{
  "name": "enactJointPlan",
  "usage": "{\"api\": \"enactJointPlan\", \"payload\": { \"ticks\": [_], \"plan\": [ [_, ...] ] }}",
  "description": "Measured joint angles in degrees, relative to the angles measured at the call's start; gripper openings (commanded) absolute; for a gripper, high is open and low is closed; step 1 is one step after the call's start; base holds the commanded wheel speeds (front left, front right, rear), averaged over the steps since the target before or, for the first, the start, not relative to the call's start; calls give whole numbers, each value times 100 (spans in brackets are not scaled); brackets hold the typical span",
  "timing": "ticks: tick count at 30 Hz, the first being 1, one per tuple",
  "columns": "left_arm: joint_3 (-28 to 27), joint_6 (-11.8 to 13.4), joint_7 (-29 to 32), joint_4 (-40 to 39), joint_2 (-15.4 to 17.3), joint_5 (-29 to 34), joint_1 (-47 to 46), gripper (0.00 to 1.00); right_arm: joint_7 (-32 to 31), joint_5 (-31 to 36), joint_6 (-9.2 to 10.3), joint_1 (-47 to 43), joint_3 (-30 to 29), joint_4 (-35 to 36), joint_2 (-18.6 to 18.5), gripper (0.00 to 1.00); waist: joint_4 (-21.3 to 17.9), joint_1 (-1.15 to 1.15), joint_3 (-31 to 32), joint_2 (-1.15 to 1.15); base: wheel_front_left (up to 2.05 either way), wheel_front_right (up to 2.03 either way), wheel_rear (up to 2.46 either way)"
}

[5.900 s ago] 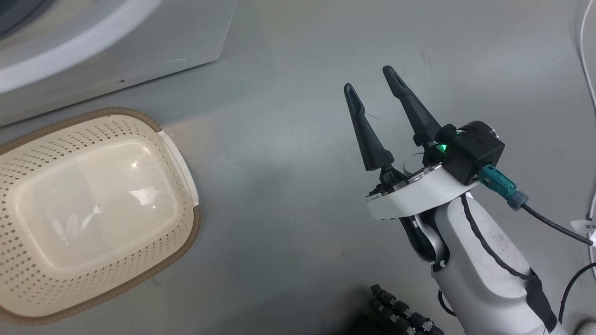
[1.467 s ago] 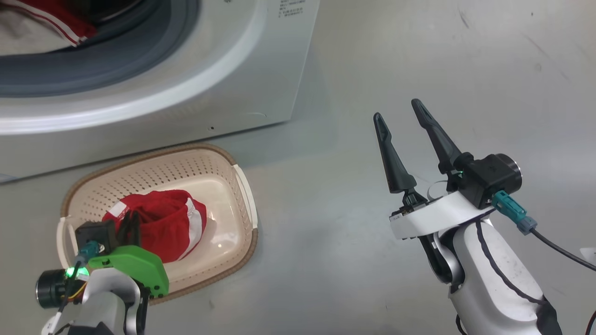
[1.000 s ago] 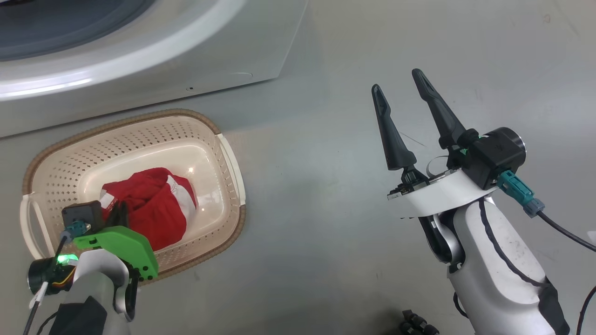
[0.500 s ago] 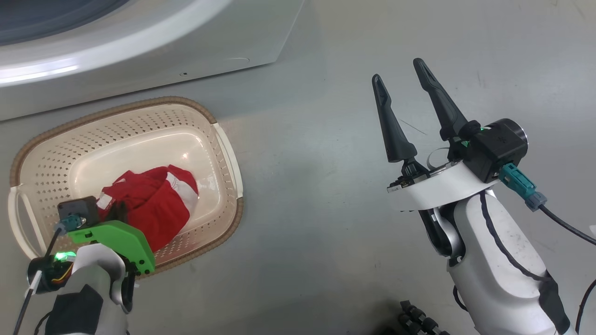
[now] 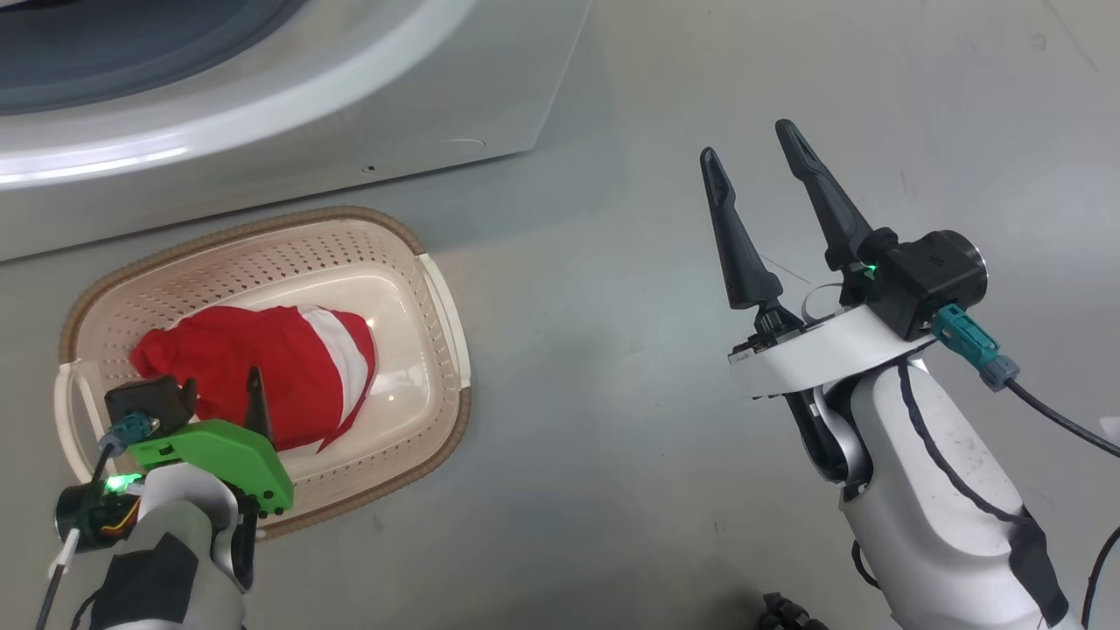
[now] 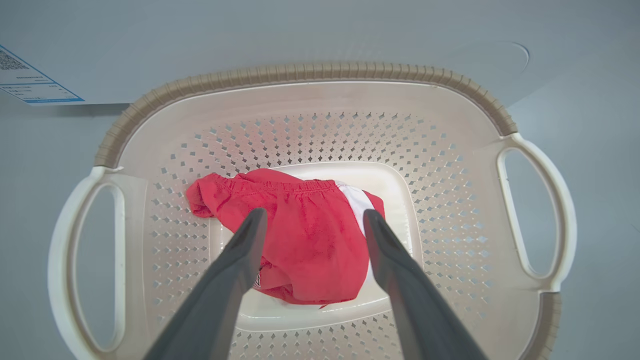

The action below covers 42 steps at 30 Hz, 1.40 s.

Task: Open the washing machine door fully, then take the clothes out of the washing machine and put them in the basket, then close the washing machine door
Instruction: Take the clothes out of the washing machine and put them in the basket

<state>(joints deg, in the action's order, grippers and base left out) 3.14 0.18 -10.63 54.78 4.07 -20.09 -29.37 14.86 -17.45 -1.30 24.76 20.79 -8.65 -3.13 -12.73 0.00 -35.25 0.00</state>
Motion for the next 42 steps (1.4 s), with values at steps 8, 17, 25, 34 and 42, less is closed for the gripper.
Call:
{"api": "enactJointPlan", "payload": {
  "ticks": [8,17,25,34,42],
  "plan": [
    [46,-123,-265,12,-101,0,-26,100,0,24,-7,-68,-59,-181,0,100,126,0,387,0,0,0,0],
    [136,-224,-365,-370,-132,58,-16,100,0,108,-15,-387,-237,-386,-2,100,353,0,903,0,0,0,0],
    [118,-215,-365,-1304,-141,213,5,100,0,148,-41,-576,-344,-463,-2,100,586,-1,1327,0,0,0,0],
    [85,-215,-366,-2438,-147,413,221,100,0,151,-60,-796,-472,-497,-1,100,773,-1,1763,0,0,0,0],
    [115,-213,-382,-3004,-149,560,680,100,0,149,-64,-988,-541,-522,-1,100,866,-1,2098,0,0,0,0]
  ]
}}
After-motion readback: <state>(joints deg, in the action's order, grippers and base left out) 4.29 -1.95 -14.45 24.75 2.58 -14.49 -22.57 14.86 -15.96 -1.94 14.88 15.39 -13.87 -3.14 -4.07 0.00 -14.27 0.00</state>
